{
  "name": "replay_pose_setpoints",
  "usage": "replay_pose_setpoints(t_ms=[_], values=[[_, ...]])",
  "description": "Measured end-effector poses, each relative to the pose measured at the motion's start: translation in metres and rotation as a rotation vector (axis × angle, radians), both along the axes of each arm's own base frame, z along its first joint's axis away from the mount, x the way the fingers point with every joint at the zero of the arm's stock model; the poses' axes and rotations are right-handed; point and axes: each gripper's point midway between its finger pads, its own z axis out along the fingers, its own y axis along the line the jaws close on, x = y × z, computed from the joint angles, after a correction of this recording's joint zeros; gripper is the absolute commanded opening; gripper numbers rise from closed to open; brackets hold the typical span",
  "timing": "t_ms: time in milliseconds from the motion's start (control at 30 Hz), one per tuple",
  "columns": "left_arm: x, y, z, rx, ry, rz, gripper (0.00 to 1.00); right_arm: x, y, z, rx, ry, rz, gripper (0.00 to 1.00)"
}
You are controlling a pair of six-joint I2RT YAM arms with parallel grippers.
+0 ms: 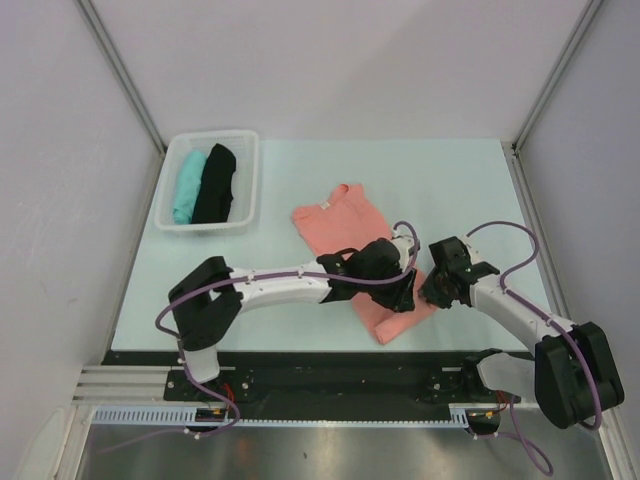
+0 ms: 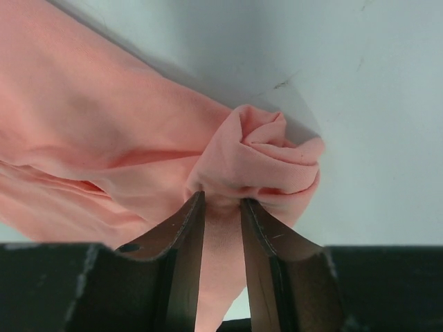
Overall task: Roll the t-shirts
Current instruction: Roll the T-shirt to the center of the board.
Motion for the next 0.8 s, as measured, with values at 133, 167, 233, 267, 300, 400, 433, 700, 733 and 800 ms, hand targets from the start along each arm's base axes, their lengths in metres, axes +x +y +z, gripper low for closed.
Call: replay_pose_setpoints(t_ms=[133, 167, 233, 267, 300, 400, 433, 700, 733, 800], values=[[-0.007, -0.007, -0.026, 0.054, 0.011, -0.011, 0.37, 0.001, 0.0, -0.002, -0.002, 0.004, 0.001, 0.33], [-0.01, -0.007, -0.033, 0.066, 0.019, -0.013, 0.34, 0.001, 0.001, -0.002, -0.002, 0.005, 0.001, 0.33], [-0.013, -0.008, -0.044, 0.08, 0.031, -0.015, 0.31, 0.001, 0.001, -0.002, -0.002, 0.006, 0.002, 0.33], [-0.014, -0.008, -0.047, 0.082, 0.036, -0.012, 0.24, 0.001, 0.001, -0.002, -0.003, 0.007, 0.002, 0.33], [-0.014, -0.007, -0.05, 0.083, 0.04, -0.006, 0.21, 0.001, 0.001, -0.002, -0.002, 0.007, 0.001, 0.33], [-0.013, -0.003, -0.061, 0.087, 0.045, 0.027, 0.14, 0.001, 0.001, -0.002, -0.002, 0.007, 0.002, 0.34], [-0.012, 0.0, -0.065, 0.091, 0.048, 0.041, 0.13, 0.001, 0.001, -0.002, -0.001, 0.006, 0.002, 0.34], [-0.007, 0.007, -0.077, 0.097, 0.051, 0.112, 0.02, 0.003, -0.006, 0.018, 0.015, -0.06, -0.002, 0.52], [-0.007, 0.007, -0.077, 0.097, 0.052, 0.114, 0.02, 0.002, -0.008, 0.022, 0.013, -0.073, -0.006, 0.54], [-0.007, 0.007, -0.077, 0.097, 0.054, 0.116, 0.02, 0.0, -0.014, 0.031, 0.009, -0.099, -0.012, 0.54]])
